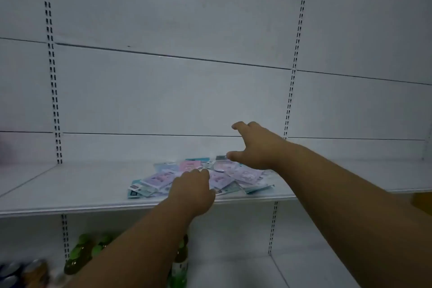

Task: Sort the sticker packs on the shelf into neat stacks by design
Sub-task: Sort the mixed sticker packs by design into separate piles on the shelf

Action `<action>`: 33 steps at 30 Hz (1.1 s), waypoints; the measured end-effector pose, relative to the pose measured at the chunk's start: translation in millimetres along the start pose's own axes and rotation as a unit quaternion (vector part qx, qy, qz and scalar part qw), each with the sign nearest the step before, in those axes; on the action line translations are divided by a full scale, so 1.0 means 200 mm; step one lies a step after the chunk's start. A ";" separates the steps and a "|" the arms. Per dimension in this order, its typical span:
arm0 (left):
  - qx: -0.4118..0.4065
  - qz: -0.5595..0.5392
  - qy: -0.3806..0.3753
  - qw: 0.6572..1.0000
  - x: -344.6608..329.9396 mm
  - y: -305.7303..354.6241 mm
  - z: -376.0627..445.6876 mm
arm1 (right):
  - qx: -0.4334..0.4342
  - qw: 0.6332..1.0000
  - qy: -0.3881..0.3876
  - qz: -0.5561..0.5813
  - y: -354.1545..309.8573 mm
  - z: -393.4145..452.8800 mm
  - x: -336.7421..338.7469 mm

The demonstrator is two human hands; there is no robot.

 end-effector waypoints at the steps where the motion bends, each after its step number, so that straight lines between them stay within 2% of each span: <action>1: 0.013 0.008 0.006 1.000 -0.04 -0.01 0.06 | 0.002 1.000 -0.001 0.006 0.02 0.04 -0.03; 3: 0.067 0.027 0.020 0.997 -0.11 -0.07 0.19 | 0.009 1.000 0.004 0.001 0.08 0.15 -0.12; 8: 0.198 0.080 -0.049 0.976 -0.30 -0.20 0.42 | 0.039 0.999 -0.002 0.009 0.19 0.43 -0.31; 10: 0.241 0.066 -0.039 0.967 -0.32 -0.24 0.47 | 0.047 0.999 0.001 0.013 0.22 0.53 -0.37; 15: 0.281 0.044 -0.003 0.959 -0.33 -0.24 0.52 | 0.071 0.997 -0.021 0.039 0.25 0.66 -0.53; 17: 0.274 0.016 0.044 0.961 -0.28 -0.21 0.52 | 0.072 0.996 -0.024 0.045 0.27 0.69 -0.57; 19: 0.248 -0.074 0.110 0.960 -0.22 -0.18 0.52 | 0.065 0.996 -0.029 0.058 0.29 0.73 -0.60; 22: 0.217 -0.280 0.209 0.911 -0.09 -0.17 0.50 | 0.056 0.995 -0.050 0.067 0.33 0.77 -0.70; 25: 0.174 -0.351 0.265 0.881 0.07 -0.15 0.45 | 0.061 0.992 -0.097 0.057 0.32 0.80 -0.87; 29: 0.135 -0.432 0.279 0.847 0.17 -0.14 0.38 | 0.048 0.984 -0.155 0.068 0.30 0.82 -1.09; 33: 0.134 -0.522 0.255 0.803 0.17 -0.14 0.36 | 0.039 0.976 -0.210 0.040 0.30 0.84 -1.22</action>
Point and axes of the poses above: each hand's wrist, its own z-axis towards the middle knuckle, its own x-axis out of the back of the hand, y = z × x, the point moved 10 cm from there along z, towards the middle knuckle, and after that the axes turned 12 degrees about -z, right-handed, at the moved point
